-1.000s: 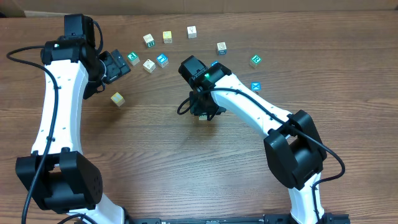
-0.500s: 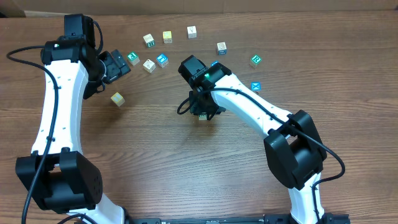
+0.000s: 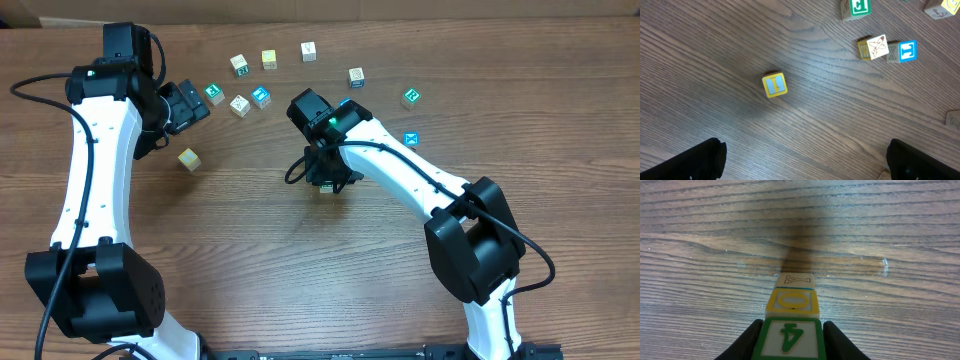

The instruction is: Form a tower

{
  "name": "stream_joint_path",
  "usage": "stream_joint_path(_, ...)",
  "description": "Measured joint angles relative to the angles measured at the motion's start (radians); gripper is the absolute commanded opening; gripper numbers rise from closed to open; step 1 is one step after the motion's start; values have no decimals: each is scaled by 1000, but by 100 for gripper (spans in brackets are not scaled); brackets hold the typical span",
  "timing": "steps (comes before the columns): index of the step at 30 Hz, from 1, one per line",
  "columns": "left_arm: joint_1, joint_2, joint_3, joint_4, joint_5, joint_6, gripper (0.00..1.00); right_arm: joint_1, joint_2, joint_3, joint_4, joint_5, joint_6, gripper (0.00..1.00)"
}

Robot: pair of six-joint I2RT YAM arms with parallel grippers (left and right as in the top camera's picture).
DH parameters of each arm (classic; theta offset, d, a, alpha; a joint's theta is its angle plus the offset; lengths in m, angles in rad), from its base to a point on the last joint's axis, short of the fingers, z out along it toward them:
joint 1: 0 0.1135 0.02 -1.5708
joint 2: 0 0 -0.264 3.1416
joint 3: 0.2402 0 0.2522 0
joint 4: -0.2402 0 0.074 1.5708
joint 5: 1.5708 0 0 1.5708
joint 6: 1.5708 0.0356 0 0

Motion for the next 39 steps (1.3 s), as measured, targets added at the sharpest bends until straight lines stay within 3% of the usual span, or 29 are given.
stream_joint_path(6, 0, 0, 0, 0, 0, 0, 100, 0, 0, 0, 0, 0, 0, 32)
stream_joint_path(9, 0, 0, 0, 0, 0, 0, 99, 0, 0, 0, 0, 0, -3, 25)
stream_joint_path(39, 0, 0, 0, 0, 0, 0, 100, 0, 0, 3, 11, 0, 0, 31)
